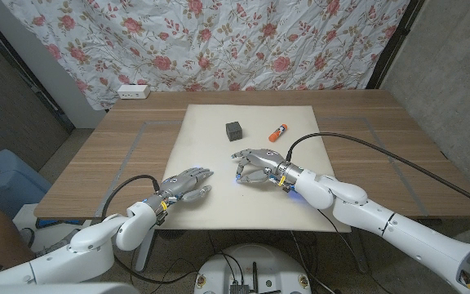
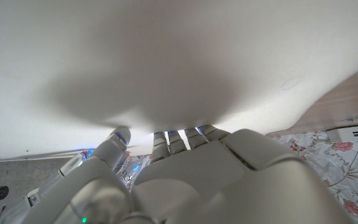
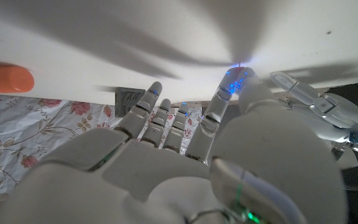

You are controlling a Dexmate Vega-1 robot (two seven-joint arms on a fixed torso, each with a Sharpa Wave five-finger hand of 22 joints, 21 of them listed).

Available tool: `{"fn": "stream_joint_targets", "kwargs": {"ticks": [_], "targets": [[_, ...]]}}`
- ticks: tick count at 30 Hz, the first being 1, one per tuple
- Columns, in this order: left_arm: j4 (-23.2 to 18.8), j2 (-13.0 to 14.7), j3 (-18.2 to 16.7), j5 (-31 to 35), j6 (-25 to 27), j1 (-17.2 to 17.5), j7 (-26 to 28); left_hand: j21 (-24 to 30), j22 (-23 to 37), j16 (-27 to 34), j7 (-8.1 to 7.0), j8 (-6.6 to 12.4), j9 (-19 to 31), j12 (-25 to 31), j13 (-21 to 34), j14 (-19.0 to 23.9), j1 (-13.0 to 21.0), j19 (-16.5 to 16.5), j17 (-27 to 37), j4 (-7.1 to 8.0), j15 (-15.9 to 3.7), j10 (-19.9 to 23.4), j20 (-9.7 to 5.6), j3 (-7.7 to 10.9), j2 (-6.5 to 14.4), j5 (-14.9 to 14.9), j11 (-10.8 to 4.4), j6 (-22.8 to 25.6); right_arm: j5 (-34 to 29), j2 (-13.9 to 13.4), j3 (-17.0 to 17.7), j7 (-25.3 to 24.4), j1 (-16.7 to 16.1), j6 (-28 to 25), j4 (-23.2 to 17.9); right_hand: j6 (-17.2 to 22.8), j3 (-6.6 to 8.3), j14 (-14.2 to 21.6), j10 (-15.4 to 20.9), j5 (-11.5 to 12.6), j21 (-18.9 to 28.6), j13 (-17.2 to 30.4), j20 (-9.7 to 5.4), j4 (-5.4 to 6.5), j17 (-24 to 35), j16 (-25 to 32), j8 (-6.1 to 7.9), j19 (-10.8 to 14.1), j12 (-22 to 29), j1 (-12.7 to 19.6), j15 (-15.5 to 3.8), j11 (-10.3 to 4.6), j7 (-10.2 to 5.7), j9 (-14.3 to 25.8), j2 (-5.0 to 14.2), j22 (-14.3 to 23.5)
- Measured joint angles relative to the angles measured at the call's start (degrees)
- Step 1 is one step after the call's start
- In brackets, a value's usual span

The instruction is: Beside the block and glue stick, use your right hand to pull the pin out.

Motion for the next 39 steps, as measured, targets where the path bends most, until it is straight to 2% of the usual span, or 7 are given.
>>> {"fn": "stream_joint_targets", "kwargs": {"ticks": [12, 15, 39], "targets": [[-0.1, 0.0, 0.1, 0.0, 0.5, 0.0, 0.0, 0.0, 0.0, 0.0, 0.00, 0.16, 0.0, 0.0, 0.0, 0.0, 0.5, 0.0, 0.0, -0.23, 0.00, 0.0, 0.01, 0.24, 0.0, 0.0, 0.00, 0.0, 0.0, 0.0, 0.3, 0.0, 0.3, 0.4, -0.2, 0.0, -0.23, 0.0, 0.0, 0.0, 0.0, 0.0, -0.31, -0.23, 0.3, 0.0, -0.02, 0.3, 0.0, 0.0, 0.00, -0.01, 0.00, 0.0, -0.01, 0.0], [-0.1, 0.0, 0.1, 0.0, 0.5, -0.1, 0.0, 0.1, 0.0, -0.1, 0.00, 0.17, 0.0, 0.0, 0.0, 0.0, 0.5, 0.0, 0.0, -0.23, 0.00, 0.0, 0.01, 0.23, 0.0, 0.0, 0.00, 0.0, 0.0, 0.0, 0.4, 0.0, 0.3, 0.4, -0.4, 0.0, -0.54, 0.0, 0.0, 0.0, 0.0, 0.0, -0.31, 0.08, 0.3, 0.0, -0.02, 0.3, 0.0, 0.0, 0.00, 0.00, -0.01, 0.1, -0.01, 0.0], [0.1, 0.4, -0.5, -0.7, 0.1, 0.2, 0.0, -0.1, 0.0, 0.0, -0.09, 0.17, 0.0, -0.2, 0.0, 0.0, 0.7, 0.2, -0.1, -0.46, 0.00, 0.0, -0.20, 0.00, 0.2, 0.0, 0.00, 0.1, 0.2, -0.3, 1.8, -0.1, -0.4, -0.7, -3.1, 0.3, -0.54, 0.0, 0.7, -0.2, -0.3, 0.0, -0.29, 0.08, 0.3, 0.0, -0.27, 0.3, 0.0, 0.0, 0.00, -0.11, -0.31, -0.1, -0.01, 0.0]]}}
